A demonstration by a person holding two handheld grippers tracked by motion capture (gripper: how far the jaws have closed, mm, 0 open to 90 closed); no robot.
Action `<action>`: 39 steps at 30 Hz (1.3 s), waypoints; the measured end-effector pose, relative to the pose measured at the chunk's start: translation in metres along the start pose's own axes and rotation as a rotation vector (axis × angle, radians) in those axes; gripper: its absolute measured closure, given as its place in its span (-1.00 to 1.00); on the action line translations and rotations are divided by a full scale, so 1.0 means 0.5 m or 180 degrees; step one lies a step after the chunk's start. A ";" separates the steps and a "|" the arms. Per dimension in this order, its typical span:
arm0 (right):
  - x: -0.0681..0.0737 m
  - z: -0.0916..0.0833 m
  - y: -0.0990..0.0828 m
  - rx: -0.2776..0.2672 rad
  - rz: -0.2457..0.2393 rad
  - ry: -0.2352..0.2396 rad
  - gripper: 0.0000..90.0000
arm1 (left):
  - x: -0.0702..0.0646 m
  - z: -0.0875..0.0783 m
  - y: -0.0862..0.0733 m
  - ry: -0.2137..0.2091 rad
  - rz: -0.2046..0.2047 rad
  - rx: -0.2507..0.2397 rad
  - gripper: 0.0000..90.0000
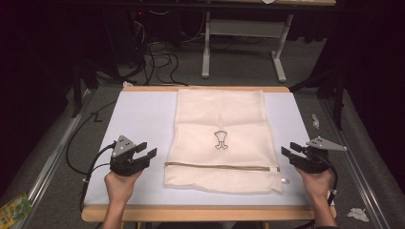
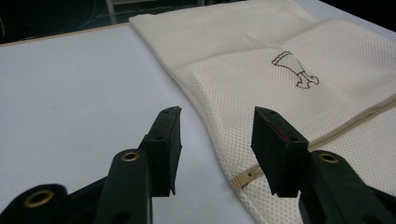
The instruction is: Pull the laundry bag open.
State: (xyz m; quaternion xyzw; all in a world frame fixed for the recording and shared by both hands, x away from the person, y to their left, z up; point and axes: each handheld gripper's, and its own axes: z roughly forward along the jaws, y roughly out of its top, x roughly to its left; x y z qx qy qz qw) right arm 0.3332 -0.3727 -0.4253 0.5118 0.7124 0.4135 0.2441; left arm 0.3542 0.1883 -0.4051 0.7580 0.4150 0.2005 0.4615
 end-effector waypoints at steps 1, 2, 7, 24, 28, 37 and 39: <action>-0.002 -0.002 0.000 -0.0017 0.0012 -0.0004 0.19 | 0.004 -0.001 0.001 -0.0004 -0.0013 0.0001 0.17; -0.006 -0.007 0.000 -0.0038 0.0033 -0.0014 0.19 | 0.006 -0.001 0.001 0.0000 -0.0015 0.0001 0.17; -0.023 -0.019 -0.003 -0.0109 0.0112 -0.0058 0.18 | 0.016 -0.009 0.002 0.0034 -0.0056 -0.0066 0.17; -0.063 -0.051 -0.018 -0.0240 0.0287 -0.0168 0.19 | 0.050 -0.024 -0.008 0.0147 -0.0213 -0.0149 0.17; -0.074 -0.057 -0.023 -0.0249 0.0321 -0.0190 0.20 | 0.057 -0.021 -0.011 0.0156 -0.0257 -0.0143 0.17; -0.089 -0.064 -0.030 -0.0242 0.0357 -0.0238 0.22 | 0.068 -0.016 -0.014 0.0209 -0.0290 -0.0145 0.17; -0.091 -0.063 -0.032 -0.0238 0.0365 -0.0253 0.22 | 0.071 -0.014 -0.017 0.0217 -0.0312 -0.0135 0.17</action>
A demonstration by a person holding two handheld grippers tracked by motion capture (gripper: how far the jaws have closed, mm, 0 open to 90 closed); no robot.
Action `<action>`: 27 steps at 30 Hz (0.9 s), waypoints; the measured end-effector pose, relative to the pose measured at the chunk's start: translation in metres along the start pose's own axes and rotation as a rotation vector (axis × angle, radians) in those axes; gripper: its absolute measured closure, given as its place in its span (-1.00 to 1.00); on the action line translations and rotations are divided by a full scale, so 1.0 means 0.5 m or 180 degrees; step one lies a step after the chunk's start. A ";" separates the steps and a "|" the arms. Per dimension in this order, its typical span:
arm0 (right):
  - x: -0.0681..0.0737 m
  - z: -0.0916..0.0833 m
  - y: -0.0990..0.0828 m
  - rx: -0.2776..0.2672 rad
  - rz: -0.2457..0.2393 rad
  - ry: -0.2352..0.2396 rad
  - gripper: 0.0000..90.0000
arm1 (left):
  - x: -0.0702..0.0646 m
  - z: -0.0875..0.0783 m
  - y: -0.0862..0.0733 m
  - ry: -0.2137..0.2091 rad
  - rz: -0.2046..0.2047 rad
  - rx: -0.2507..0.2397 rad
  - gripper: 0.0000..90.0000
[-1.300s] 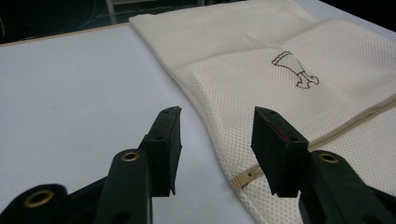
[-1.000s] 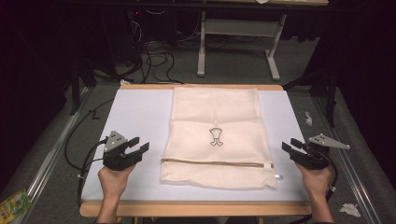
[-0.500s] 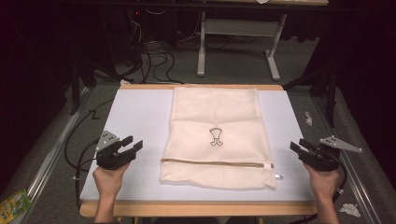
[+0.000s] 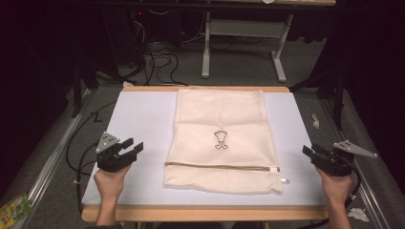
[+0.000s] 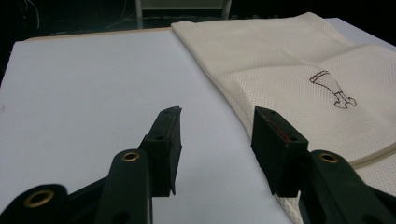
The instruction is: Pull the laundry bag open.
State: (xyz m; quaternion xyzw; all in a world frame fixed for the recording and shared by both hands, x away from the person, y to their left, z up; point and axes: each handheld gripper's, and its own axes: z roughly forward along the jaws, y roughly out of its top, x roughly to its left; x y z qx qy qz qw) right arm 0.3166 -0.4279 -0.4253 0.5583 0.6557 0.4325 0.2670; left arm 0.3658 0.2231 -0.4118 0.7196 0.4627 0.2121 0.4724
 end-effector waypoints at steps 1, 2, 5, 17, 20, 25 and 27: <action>-0.002 0.001 -0.002 0.0004 0.0022 -0.0005 0.22 | 0.002 0.001 -0.001 0.0001 -0.0013 0.0007 0.17; -0.004 0.002 -0.003 0.0011 0.0039 -0.0011 0.22 | 0.003 0.003 -0.003 0.0005 -0.0024 0.0012 0.17; -0.008 0.005 -0.008 0.0031 0.0056 -0.0016 0.24 | 0.007 0.007 -0.006 0.0025 -0.0035 0.0025 0.17; -0.016 0.014 -0.018 0.0067 0.0111 -0.0045 0.26 | 0.016 0.022 -0.020 0.0084 -0.0066 0.0079 0.17; -0.017 0.017 -0.021 0.0077 0.0121 -0.0054 0.26 | 0.017 0.028 -0.024 0.0093 -0.0083 0.0089 0.17; -0.017 0.024 -0.024 0.0107 0.0131 -0.0068 0.26 | 0.019 0.035 -0.030 0.0108 -0.0086 0.0114 0.17; -0.016 0.028 -0.025 0.0118 0.0120 -0.0069 0.27 | 0.019 0.040 -0.032 0.0113 -0.0094 0.0132 0.17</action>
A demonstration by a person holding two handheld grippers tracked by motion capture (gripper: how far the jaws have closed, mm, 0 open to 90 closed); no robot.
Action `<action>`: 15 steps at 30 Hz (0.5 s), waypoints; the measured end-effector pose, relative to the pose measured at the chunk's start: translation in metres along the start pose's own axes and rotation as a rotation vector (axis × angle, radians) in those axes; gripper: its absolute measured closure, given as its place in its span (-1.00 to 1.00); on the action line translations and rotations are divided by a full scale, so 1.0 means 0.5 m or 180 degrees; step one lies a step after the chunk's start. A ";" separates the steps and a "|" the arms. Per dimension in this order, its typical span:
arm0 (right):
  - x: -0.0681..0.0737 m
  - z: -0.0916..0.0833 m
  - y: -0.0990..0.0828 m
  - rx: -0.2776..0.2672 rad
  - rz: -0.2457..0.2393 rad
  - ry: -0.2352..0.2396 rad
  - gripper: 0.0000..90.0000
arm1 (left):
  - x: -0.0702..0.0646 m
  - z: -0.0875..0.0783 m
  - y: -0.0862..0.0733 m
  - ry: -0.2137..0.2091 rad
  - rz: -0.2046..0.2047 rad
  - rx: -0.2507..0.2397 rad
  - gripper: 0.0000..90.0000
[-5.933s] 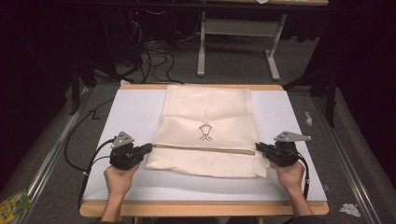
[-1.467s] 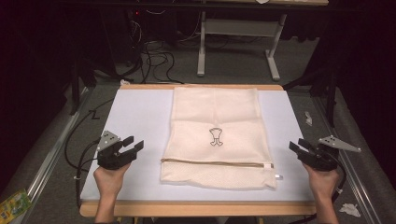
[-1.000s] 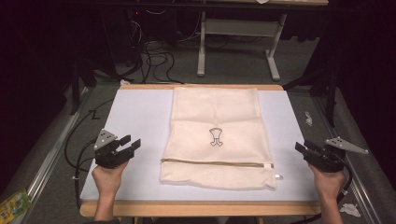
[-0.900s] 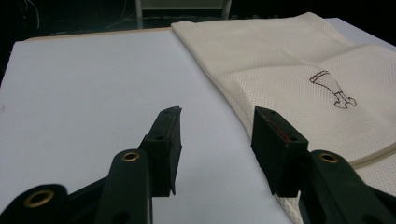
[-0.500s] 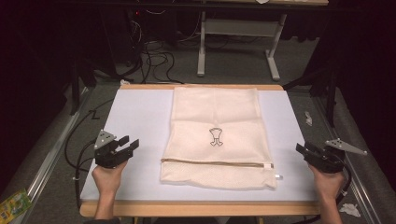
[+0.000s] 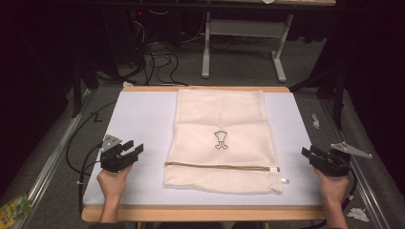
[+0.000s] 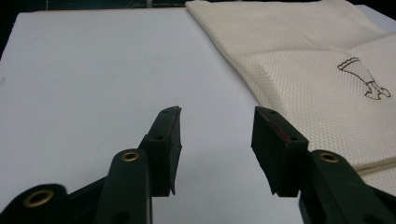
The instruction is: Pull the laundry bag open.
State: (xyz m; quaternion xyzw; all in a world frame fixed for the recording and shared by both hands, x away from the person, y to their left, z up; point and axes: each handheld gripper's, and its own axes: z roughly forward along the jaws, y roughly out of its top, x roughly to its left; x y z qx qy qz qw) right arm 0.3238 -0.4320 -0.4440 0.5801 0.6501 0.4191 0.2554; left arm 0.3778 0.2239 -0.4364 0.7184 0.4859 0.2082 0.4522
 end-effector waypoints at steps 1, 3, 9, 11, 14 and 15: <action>0.001 0.001 0.000 0.0011 0.0009 -0.0003 0.27 | 0.000 0.003 -0.001 0.0008 0.0001 0.0010 0.16; 0.001 0.003 0.000 0.0015 0.0002 -0.0004 0.27 | -0.001 0.007 -0.003 0.0009 0.0009 0.0029 0.16; 0.005 0.012 0.000 0.0046 -0.0013 -0.0014 0.27 | -0.003 0.020 -0.006 0.0018 0.0025 0.0070 0.16; 0.005 0.014 -0.001 0.0061 -0.0027 -0.0009 0.27 | -0.004 0.024 -0.008 0.0023 0.0018 0.0080 0.16; 0.006 0.018 -0.002 0.0070 -0.0031 -0.0005 0.27 | -0.004 0.031 -0.011 0.0031 0.0024 0.0118 0.16; 0.006 0.019 -0.003 0.0073 -0.0032 -0.0006 0.27 | -0.004 0.033 -0.012 0.0032 0.0029 0.0138 0.16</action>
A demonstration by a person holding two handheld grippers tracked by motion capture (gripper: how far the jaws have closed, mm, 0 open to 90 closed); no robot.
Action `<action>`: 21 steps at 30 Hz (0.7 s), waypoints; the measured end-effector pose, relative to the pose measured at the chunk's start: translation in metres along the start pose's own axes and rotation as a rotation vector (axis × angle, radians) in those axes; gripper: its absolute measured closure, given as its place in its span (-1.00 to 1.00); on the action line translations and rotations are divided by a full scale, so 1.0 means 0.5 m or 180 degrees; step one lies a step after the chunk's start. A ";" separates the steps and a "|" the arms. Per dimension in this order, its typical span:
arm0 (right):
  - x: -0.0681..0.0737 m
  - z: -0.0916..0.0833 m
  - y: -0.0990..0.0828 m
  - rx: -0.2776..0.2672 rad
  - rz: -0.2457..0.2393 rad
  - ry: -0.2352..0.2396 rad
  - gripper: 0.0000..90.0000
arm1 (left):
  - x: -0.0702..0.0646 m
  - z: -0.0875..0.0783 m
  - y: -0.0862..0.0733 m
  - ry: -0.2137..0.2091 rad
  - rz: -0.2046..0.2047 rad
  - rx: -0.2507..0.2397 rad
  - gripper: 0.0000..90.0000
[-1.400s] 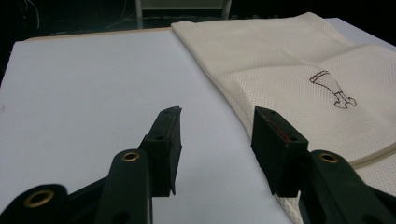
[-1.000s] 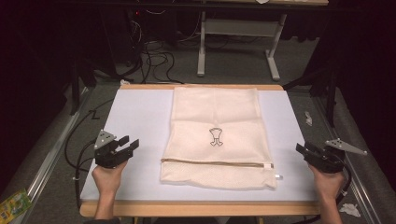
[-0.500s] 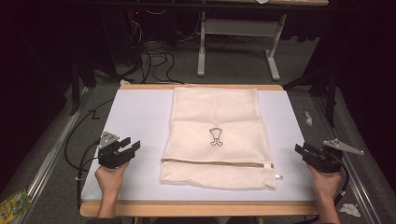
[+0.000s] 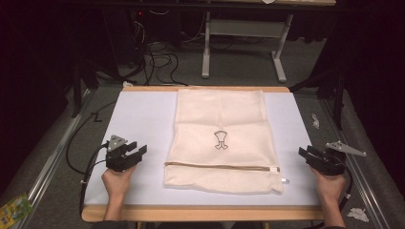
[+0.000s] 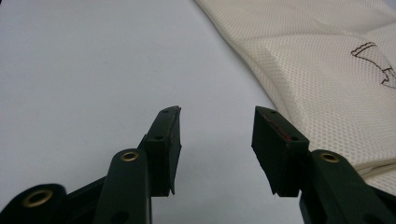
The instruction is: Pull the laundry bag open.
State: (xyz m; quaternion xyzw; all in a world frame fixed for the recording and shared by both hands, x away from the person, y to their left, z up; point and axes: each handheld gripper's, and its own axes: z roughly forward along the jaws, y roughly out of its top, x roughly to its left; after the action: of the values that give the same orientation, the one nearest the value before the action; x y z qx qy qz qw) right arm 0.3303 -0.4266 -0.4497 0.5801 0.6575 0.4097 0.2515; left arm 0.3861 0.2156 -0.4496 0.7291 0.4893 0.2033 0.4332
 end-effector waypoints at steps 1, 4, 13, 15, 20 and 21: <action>0.000 0.002 -0.001 0.0007 0.0004 0.0001 0.27 | 0.000 0.003 0.000 -0.0002 -0.0007 -0.0007 0.15; 0.002 0.008 -0.004 0.0030 0.0020 0.0000 0.27 | 0.001 0.007 0.000 -0.0001 -0.0022 -0.0011 0.16; 0.010 0.025 -0.006 0.0091 -0.0001 0.0002 0.27 | 0.002 0.021 -0.003 0.0032 -0.0017 0.0012 0.15; 0.009 0.029 -0.006 0.0098 -0.0022 0.0006 0.27 | 0.003 0.024 -0.003 0.0032 -0.0012 0.0023 0.15; 0.013 0.035 -0.006 0.0142 -0.0029 -0.0018 0.27 | 0.003 0.036 -0.008 0.0060 -0.0015 0.0050 0.15; 0.013 0.036 -0.006 0.0150 -0.0030 -0.0022 0.27 | 0.004 0.039 -0.008 0.0053 -0.0009 0.0067 0.15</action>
State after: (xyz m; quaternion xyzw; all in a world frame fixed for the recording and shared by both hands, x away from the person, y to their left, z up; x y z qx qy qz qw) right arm 0.3419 -0.4159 -0.4612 0.5843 0.6688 0.3909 0.2420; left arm 0.3986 0.2095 -0.4638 0.7313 0.4959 0.2036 0.4217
